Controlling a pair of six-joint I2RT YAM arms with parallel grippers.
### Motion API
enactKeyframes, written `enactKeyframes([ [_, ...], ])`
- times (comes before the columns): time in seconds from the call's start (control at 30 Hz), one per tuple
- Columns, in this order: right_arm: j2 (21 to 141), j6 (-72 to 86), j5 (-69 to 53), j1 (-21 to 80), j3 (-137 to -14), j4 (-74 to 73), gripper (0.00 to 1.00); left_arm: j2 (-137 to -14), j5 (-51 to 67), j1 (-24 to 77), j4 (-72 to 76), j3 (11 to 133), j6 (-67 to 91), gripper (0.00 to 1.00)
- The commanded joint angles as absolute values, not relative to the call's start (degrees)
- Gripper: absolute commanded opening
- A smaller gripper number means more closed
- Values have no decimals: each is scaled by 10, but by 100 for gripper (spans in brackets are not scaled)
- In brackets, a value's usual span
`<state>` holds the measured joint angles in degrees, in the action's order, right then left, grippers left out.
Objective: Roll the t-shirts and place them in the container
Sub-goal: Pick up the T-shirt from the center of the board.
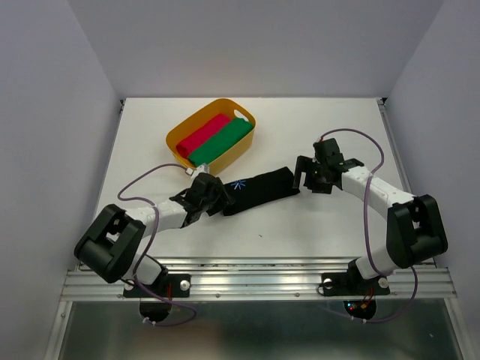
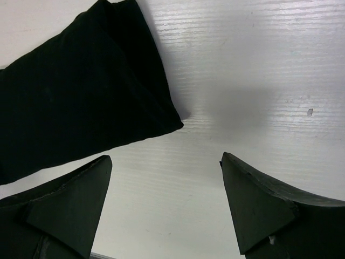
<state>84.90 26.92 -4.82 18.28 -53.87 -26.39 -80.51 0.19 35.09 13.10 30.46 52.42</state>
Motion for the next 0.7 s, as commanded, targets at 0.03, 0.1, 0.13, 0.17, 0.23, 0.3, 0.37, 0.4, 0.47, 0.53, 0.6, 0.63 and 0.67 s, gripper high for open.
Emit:
enactKeyframes([
  [0.03, 846, 258, -74, 178, -552, -249, 88, -838, -12, 350, 127, 316, 511, 36],
  [0.1, 856, 256, -91, 178, -553, -246, 88, -839, -13, 350, 120, 323, 500, 3],
  [0.13, 860, 255, -97, 173, -555, -245, 88, -839, -23, 350, 100, 334, 486, 0],
  [0.17, 864, 254, -109, 165, -555, -243, 88, -838, -28, 350, 90, 339, 476, 0],
  [0.23, 876, 254, -121, 157, -560, -241, 88, -836, -31, 348, 60, 356, 435, 0],
  [0.3, 884, 254, -141, 152, -562, -229, 88, -835, -23, 347, 43, 367, 400, 0],
  [0.37, 901, 255, -155, 152, -566, -221, 88, -837, -19, 345, 20, 379, 373, 0],
  [0.4, 908, 257, -167, 152, -568, -213, 88, -836, -19, 341, 16, 381, 357, 0],
  [0.47, 925, 264, -183, 147, -567, -200, 88, -836, -6, 336, 17, 383, 345, 0],
  [0.53, 936, 273, -195, 147, -563, -182, 88, -843, -3, 329, 15, 388, 336, 0],
  [0.6, 951, 279, -199, 147, -559, -168, 87, -847, 1, 325, 16, 391, 334, 0],
  [0.63, 954, 281, -200, 142, -555, -163, 86, -852, 21, 324, 20, 392, 332, 0],
  [0.67, 957, 287, -201, 142, -551, -158, 84, -854, 24, 324, 22, 393, 332, 0],
])
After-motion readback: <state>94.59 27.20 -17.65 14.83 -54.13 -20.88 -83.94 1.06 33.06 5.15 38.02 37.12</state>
